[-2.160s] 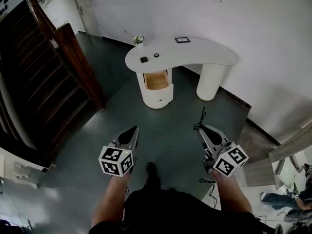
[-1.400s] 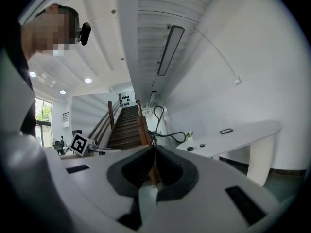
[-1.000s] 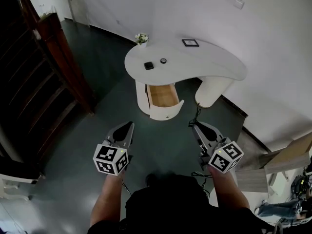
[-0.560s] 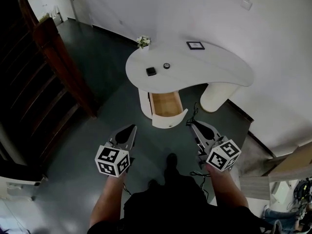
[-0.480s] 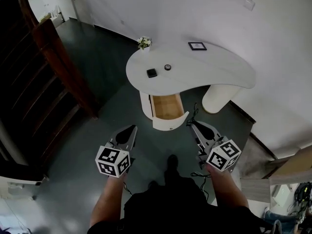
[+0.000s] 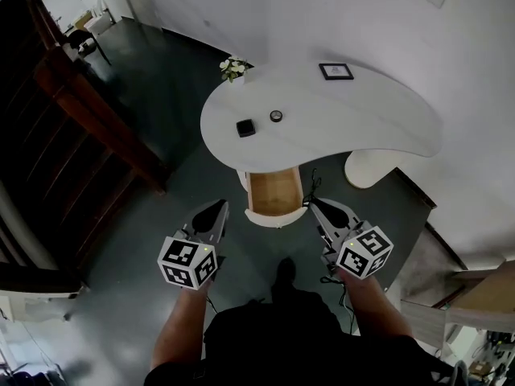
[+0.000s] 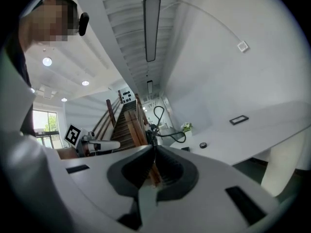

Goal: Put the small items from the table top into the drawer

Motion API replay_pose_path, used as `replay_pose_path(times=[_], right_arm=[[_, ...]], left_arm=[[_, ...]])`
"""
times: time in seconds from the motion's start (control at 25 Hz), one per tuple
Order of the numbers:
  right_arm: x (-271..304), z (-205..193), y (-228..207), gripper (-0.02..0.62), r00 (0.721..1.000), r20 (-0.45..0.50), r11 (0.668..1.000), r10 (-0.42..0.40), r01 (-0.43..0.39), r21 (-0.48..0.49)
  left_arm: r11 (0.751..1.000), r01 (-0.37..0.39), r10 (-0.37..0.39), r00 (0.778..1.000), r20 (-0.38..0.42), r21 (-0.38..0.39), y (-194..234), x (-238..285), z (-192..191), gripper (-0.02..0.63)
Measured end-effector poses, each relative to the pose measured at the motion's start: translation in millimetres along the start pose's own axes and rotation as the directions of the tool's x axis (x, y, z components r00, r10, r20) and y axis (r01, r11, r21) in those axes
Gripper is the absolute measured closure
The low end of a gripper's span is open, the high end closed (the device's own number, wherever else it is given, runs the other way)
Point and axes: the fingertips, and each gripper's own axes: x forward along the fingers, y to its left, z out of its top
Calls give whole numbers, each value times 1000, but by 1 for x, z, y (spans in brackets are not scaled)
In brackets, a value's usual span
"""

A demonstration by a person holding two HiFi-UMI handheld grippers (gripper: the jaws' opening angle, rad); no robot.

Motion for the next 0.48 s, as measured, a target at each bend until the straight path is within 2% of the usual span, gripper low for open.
replay_pose_path(times=[0.28,0.48], right_arm=[[19,-11,-19,568,997,-70,1000,18,-17,7],[38,-17,-14,568,993,-115,1000,-17,14,-28]], left_arm=[[999,37,-34,997,69,-33,7,23,16,594],[985,150,-138,982,128,-89,17,26,20,594]])
